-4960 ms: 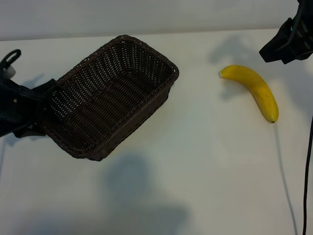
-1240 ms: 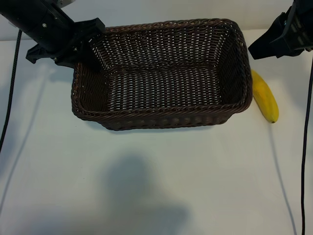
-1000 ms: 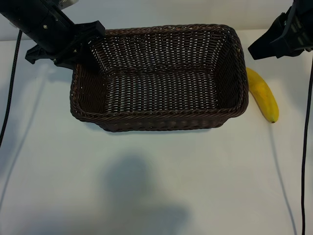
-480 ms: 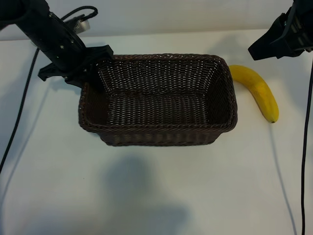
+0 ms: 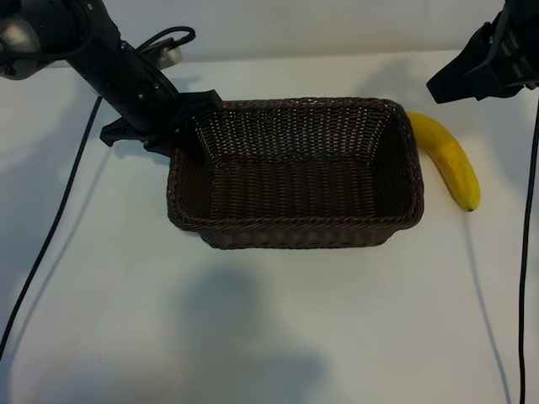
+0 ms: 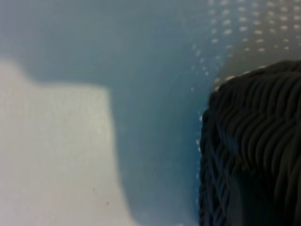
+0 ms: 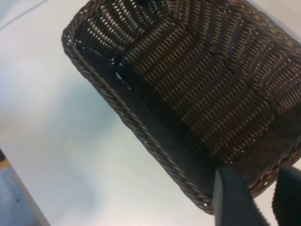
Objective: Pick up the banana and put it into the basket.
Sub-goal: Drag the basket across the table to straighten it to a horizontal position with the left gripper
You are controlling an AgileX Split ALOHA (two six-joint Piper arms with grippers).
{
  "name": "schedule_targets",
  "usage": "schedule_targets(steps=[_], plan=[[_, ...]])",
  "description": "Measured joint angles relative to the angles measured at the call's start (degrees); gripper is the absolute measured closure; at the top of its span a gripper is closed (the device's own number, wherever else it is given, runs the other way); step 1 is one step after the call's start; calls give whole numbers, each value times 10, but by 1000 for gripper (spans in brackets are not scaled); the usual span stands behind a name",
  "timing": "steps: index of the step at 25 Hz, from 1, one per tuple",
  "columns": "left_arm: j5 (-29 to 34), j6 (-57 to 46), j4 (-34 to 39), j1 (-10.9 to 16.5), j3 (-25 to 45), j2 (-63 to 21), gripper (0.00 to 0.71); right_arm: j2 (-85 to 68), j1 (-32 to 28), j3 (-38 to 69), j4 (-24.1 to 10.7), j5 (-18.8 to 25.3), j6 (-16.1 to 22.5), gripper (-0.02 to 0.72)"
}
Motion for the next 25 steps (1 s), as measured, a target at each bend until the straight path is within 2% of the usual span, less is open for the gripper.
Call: schedule_targets(steps=[8,25], plan=[[-28,1,-2,-11,0,0,554,0,0,0,0,0,0,454],[-25,0,-4,-12,0,0,554,0,0,0,1,0,0,454]])
